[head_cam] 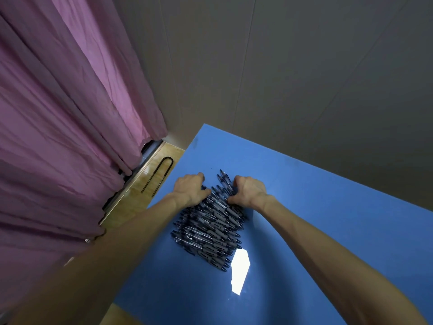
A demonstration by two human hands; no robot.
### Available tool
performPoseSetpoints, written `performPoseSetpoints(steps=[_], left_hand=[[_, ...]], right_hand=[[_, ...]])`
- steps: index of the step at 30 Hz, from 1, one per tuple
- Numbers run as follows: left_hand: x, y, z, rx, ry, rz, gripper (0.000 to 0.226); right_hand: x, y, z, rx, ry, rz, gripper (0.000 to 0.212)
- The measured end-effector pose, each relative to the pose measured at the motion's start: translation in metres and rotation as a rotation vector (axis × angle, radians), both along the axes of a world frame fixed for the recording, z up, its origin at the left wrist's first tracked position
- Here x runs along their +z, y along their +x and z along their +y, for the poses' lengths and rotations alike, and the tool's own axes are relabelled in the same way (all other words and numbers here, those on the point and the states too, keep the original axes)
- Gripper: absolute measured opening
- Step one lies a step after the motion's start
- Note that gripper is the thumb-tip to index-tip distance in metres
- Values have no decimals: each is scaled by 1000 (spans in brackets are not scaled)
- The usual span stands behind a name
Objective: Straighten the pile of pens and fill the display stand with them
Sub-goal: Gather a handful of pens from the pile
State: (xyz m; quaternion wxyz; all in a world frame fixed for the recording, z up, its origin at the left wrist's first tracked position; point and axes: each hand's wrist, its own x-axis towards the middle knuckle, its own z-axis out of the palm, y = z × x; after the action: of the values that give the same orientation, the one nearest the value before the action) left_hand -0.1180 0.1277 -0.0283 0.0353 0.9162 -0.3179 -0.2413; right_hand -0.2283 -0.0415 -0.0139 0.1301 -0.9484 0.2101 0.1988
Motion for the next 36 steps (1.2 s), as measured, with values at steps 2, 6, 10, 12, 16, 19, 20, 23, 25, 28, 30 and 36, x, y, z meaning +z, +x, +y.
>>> performPoseSetpoints(steps=[2, 6, 10, 12, 16, 19, 20, 23, 25, 28, 30, 36], left_hand=[[0, -1, -3, 12, -15, 28, 44], [1, -5, -8, 15, -37, 77, 41], [1, -5, -11, 47, -75, 153, 46], [1, -6, -14, 65, -105, 200, 45], [3, -13, -20, 55, -160, 258, 48], [1, -19, -22, 2, -153, 241, 46], [0, -21, -23, -2, -155, 224, 47], [0, -23, -25, -11, -158, 207, 49], [1, -23, -25, -40, -157, 203, 54], [-1, -21, -25, -95, -156, 126, 54], [-2, -19, -25, -99, -153, 65, 50], [-2, -26, -34, -43, -150, -96, 60]], right_hand=[[-1, 1, 4, 4, -43, -2, 43], [-7, -2, 7, -31, -57, -47, 44], [-9, -6, -5, -71, -25, -52, 45], [-7, -8, -10, -99, -17, -40, 45], [-5, -11, -18, -142, -21, -16, 49], [-6, -13, -20, -141, -19, -24, 47], [-5, -13, -20, -134, -22, -30, 46], [-4, -11, -23, -108, -46, -53, 43], [-3, -10, -29, -108, -49, -72, 40], [-5, -12, -37, -122, -31, -79, 38], [-7, -15, -38, -129, -19, -81, 38], [-10, -25, -42, -174, 41, -67, 40]])
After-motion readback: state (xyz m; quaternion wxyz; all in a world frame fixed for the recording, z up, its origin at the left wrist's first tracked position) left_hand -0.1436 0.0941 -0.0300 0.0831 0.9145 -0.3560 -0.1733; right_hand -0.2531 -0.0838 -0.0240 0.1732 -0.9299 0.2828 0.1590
